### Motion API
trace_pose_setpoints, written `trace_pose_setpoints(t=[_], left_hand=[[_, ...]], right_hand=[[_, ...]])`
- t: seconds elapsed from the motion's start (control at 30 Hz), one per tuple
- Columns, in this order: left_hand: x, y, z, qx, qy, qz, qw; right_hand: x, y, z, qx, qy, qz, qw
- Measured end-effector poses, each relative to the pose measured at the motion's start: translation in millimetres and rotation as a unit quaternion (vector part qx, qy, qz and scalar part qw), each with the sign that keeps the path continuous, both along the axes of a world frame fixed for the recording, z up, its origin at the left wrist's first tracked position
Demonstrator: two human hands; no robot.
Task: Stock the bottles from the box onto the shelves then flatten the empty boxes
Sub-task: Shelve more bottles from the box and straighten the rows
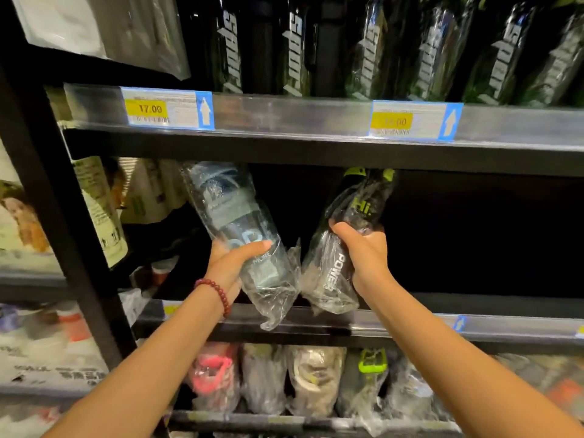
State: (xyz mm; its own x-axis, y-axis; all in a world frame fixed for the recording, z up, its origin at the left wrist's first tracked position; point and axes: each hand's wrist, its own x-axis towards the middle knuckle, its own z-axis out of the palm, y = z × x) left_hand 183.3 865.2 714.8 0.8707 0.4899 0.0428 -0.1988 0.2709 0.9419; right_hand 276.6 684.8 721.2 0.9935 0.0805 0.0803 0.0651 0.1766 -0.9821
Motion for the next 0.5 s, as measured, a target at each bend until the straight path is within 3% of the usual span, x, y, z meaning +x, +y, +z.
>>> trace_pose_setpoints(t=[0.17, 0.37, 0.5], left_hand=[[17, 16, -9, 0.017, 0.03, 0.01, 0.999], [21, 41, -25, 0.146, 0.08, 0.057, 0.984], [20, 60, -35, 0.231, 0.156, 0.052, 0.959]], right_hand=[[2, 10, -2, 0.059, -0.032, -0.091, 0.994], [0, 15, -19, -0.004, -0.112, -0.111, 0.987], [0, 29, -26, -0.04, -0.131, -0.098, 0.986]])
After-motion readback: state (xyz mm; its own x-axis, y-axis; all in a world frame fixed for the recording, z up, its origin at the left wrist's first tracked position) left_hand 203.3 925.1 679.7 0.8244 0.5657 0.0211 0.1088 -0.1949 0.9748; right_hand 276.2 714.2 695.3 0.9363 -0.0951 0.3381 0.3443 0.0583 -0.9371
